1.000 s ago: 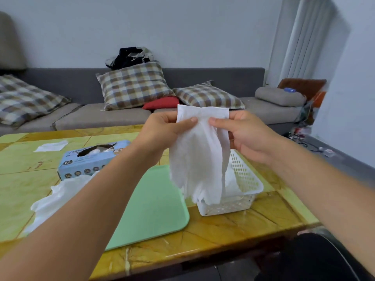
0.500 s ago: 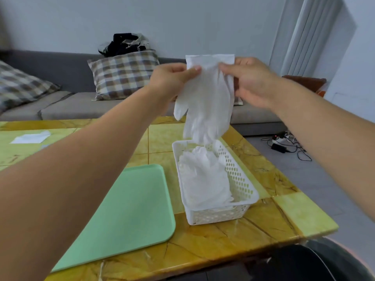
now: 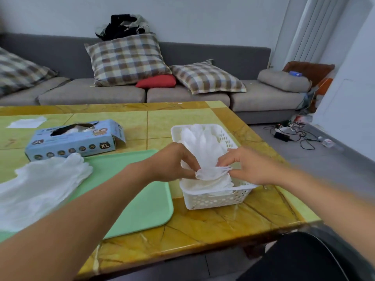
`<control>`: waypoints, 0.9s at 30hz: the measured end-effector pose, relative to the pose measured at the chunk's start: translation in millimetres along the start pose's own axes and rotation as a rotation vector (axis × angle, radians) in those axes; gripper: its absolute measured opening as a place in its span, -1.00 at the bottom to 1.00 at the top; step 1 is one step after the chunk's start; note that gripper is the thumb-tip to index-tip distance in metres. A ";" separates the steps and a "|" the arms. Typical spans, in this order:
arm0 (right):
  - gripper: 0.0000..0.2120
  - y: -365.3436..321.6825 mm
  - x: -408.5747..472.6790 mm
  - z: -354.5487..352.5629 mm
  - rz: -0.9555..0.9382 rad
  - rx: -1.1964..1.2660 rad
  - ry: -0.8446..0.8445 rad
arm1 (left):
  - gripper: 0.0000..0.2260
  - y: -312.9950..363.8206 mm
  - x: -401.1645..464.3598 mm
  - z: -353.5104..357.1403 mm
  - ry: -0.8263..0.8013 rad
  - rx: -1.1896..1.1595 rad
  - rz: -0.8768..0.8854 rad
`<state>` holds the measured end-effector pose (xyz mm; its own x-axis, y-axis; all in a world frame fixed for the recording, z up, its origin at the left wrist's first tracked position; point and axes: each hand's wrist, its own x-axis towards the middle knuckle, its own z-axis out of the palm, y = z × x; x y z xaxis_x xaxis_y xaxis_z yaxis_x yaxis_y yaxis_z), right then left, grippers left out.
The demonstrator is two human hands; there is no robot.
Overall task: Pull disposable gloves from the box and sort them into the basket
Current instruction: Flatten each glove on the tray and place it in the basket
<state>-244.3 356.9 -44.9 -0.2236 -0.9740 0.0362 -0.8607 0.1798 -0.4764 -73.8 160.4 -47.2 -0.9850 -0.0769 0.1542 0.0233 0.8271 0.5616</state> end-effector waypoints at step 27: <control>0.22 -32.3 99.4 9.2 0.368 -0.472 -0.490 | -0.52 4.8 66.3 14.9 -0.446 0.769 -0.305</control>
<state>-234.5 253.0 -34.0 -0.3999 -0.7698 -0.4975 -0.8985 0.4365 0.0469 -141.6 167.5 -46.4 -0.9082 -0.2626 -0.3260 -0.2093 0.9593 -0.1898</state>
